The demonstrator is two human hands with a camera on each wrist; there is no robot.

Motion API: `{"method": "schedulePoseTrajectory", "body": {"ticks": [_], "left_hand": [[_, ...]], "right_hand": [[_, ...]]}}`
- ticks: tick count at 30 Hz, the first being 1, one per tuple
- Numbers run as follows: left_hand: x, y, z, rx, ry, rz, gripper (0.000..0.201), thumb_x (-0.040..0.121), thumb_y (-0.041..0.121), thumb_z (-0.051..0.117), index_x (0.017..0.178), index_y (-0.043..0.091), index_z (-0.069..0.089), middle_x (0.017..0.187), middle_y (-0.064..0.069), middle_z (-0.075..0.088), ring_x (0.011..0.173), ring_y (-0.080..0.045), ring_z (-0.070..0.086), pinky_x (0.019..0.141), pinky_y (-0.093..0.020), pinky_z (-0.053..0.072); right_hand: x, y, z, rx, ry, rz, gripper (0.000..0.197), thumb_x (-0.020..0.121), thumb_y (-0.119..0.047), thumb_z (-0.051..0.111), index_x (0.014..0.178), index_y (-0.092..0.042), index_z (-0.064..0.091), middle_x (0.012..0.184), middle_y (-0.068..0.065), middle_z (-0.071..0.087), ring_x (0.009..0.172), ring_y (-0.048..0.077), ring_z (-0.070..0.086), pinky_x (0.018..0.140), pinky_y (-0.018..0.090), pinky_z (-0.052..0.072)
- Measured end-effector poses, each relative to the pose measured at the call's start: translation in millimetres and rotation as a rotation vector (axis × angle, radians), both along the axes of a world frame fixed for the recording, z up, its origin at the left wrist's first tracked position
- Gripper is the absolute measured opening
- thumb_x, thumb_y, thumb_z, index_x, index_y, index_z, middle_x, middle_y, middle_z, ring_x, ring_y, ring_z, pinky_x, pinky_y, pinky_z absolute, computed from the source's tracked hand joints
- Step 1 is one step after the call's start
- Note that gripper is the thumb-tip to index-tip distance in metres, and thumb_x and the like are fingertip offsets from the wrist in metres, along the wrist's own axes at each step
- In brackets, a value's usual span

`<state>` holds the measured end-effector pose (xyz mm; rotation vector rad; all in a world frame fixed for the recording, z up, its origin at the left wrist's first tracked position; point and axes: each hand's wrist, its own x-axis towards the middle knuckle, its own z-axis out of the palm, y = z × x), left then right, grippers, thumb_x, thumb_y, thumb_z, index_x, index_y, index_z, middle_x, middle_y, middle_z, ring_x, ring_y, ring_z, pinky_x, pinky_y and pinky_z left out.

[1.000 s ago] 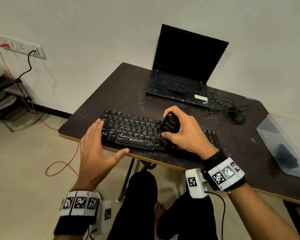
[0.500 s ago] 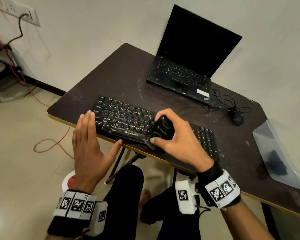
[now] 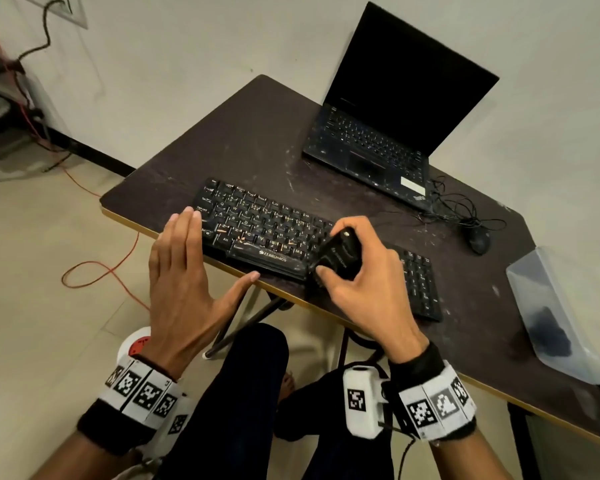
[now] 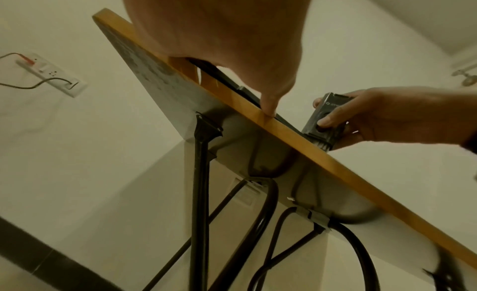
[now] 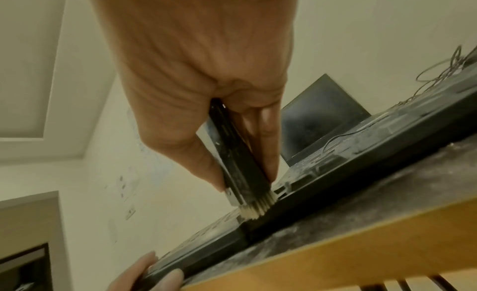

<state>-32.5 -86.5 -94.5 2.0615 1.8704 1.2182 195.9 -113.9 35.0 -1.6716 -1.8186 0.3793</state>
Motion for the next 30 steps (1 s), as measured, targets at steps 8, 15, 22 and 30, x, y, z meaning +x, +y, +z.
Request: {"method": "schedulePoseTrajectory", "body": {"ticks": [8,15,22,30], "left_hand": [[0,-2,-2,-0.023,0.007,0.014,0.113,0.087,0.083,0.047,0.164,0.006,0.019,0.17,-0.014,0.021,0.159,-0.029,0.015,0.129,-0.048,0.015],[-5,6,6,-0.009,-0.008,0.044,0.112,0.079,0.088,0.054,0.153,0.005,0.039,0.158,-0.014,0.039,0.144,-0.03,0.039,0.115,-0.047,0.031],[-20,34,11,-0.045,0.002,-0.055,0.135,0.063,0.101,0.054,0.154,0.003,0.037,0.16,-0.015,0.04,0.145,-0.029,0.04,0.118,-0.048,0.026],[-20,34,3,-0.005,-0.021,-0.06,0.13,0.067,0.099,0.053,0.153,0.003,0.041,0.155,-0.015,0.048,0.144,-0.027,0.044,0.122,-0.049,0.025]], "right_hand": [[1,9,3,0.023,-0.002,-0.111,0.049,0.08,-0.015,0.085,0.113,-0.033,0.053,0.081,-0.008,0.072,0.075,0.011,0.071,0.073,0.043,0.061],[-1,9,2,0.019,-0.056,-0.128,0.05,0.08,-0.017,0.085,0.114,-0.034,0.053,0.085,-0.011,0.072,0.078,0.007,0.071,0.075,0.04,0.062],[2,9,1,0.008,0.01,-0.146,0.049,0.08,-0.013,0.087,0.112,-0.032,0.055,0.087,-0.009,0.072,0.078,0.01,0.072,0.073,0.044,0.061],[1,12,-1,0.046,0.016,-0.165,0.048,0.079,-0.012,0.087,0.111,-0.031,0.056,0.083,-0.012,0.069,0.078,0.008,0.07,0.071,0.036,0.059]]}}
